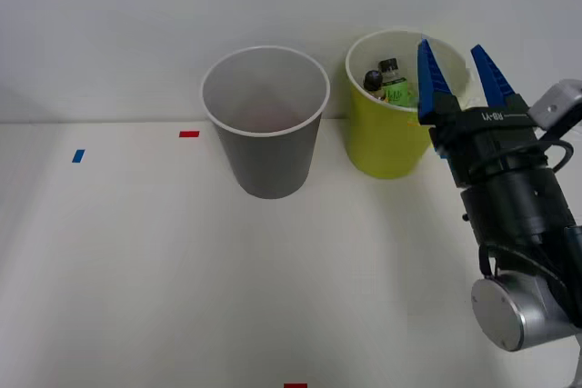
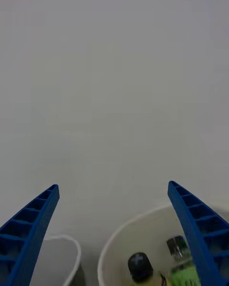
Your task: Put cans in the gray bin, plastic bottles in the light green bin
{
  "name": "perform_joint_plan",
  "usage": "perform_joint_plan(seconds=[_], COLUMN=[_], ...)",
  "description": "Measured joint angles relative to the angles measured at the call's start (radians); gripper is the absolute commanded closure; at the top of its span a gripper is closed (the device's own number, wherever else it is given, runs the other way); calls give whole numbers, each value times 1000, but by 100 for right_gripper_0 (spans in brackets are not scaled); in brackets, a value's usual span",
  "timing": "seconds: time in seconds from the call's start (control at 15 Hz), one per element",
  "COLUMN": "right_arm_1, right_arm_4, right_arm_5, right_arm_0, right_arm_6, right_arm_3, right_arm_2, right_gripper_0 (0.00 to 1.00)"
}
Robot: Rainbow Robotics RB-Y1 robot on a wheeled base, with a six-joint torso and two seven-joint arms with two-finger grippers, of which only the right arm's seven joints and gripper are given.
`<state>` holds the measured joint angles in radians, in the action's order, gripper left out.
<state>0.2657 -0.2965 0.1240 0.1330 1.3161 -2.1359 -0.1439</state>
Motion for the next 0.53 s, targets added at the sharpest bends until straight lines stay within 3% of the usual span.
perform_joint_plan(seconds=[0.53], right_arm_1=[34], right_arm_4=[30], right_arm_5=[177], right_arm_0=[332], right_arm_6=[47], right_arm_3=[-33], right_arm_2=[-49], right_gripper_0=[23])
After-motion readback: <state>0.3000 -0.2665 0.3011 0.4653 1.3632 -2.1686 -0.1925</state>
